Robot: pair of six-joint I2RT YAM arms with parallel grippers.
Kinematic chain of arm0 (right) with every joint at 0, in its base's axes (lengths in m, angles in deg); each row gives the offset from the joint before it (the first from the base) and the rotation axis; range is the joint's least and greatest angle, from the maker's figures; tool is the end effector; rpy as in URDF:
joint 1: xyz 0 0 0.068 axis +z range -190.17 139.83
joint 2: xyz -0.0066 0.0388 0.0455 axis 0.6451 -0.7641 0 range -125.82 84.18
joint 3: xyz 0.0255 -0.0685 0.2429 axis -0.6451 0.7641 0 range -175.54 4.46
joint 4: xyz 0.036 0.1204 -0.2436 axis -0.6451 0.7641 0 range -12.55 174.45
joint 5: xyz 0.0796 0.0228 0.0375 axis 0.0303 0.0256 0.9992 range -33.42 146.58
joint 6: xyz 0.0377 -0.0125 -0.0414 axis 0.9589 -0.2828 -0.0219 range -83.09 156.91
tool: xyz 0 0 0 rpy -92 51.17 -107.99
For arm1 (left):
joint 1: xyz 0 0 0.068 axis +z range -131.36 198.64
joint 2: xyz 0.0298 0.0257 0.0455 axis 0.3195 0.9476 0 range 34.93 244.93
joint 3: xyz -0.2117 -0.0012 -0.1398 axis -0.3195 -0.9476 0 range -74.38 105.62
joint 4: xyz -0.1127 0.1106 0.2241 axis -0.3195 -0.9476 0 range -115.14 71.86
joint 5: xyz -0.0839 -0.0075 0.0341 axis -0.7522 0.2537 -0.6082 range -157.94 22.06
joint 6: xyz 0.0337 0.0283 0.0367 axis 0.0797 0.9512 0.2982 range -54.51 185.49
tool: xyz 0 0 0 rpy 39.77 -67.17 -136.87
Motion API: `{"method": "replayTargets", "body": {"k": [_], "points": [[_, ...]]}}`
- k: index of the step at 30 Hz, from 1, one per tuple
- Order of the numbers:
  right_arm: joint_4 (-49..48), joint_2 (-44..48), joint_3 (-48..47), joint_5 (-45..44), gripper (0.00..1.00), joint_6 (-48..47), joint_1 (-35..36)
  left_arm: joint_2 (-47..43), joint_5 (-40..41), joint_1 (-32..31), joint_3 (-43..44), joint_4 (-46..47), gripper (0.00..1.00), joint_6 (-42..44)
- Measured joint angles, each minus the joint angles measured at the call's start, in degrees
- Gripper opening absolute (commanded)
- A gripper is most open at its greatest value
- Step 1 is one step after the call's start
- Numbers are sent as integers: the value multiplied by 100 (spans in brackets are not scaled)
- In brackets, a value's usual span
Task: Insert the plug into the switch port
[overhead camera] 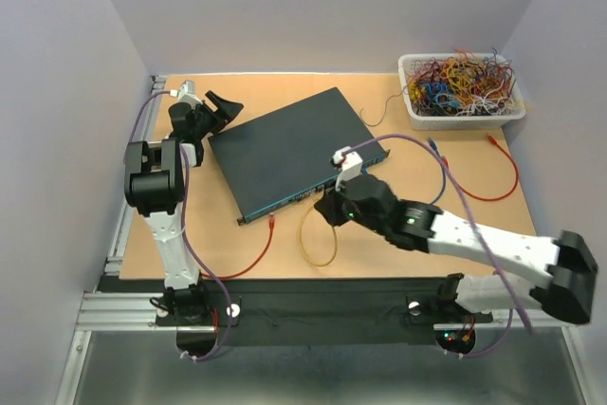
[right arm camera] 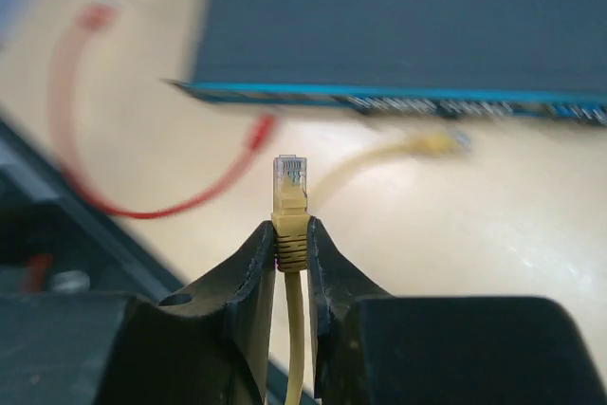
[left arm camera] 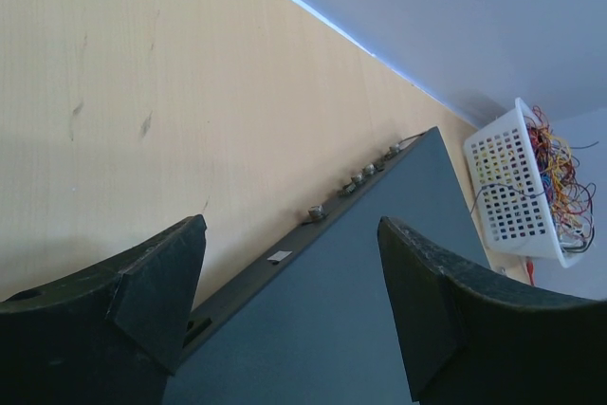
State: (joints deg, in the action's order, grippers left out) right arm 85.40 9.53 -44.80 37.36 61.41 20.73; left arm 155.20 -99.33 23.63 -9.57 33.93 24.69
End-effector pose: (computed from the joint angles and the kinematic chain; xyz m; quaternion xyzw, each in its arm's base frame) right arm 0.1617 0.2630 0.2306 -0.1959 0.8492 0.2092 0.4435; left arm 0.4477 0.0179 0.1391 -0.1017 0.7175 -0.3903 0.5679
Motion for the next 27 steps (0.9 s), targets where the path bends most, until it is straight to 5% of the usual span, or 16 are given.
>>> {"method": "replayTargets", "body": {"k": [5, 15, 27], "points": [[-7, 1207, -289, 1185, 0, 70, 39, 0, 2, -2, -2, 4, 83, 0], [140, -629, -1626, 2293, 0, -544, 1685, 0, -9, -2, -81, 186, 83, 0], [-1506, 619, -1056, 2933, 0, -892, 1488, 0, -4, 0, -142, 308, 82, 2]]}}
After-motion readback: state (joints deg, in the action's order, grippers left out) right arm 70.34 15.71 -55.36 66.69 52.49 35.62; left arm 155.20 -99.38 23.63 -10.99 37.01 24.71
